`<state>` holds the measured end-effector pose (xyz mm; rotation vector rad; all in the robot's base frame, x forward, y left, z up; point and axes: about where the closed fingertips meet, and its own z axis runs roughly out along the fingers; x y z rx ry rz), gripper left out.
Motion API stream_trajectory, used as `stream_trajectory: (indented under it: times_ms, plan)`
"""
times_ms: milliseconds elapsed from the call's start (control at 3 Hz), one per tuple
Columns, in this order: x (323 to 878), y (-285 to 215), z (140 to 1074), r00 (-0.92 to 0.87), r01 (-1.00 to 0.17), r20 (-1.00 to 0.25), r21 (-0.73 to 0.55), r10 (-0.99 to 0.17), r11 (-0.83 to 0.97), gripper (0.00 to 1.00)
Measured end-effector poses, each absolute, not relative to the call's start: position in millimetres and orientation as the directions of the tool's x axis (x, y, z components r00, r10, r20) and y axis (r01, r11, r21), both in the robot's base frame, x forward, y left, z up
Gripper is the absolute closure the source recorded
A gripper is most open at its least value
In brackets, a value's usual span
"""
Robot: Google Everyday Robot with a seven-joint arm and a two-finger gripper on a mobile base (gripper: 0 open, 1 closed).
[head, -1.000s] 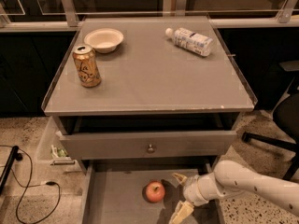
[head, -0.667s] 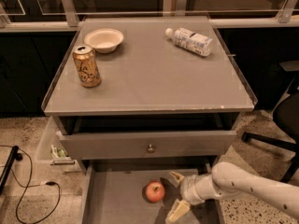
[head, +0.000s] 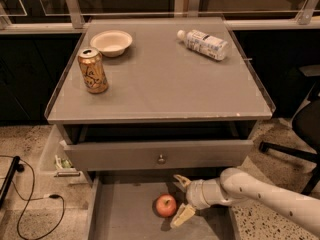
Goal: Pick apple from middle drawer and place on counter
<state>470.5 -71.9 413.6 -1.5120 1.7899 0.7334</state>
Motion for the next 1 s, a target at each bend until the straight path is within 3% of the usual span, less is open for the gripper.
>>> stream_trajectory:
  times_ms: [1000]
  plan:
    - [466.5, -58.2, 382.5, -0.103, -0.991, -0.797, 0.033, -0.595, 0.126, 0.00]
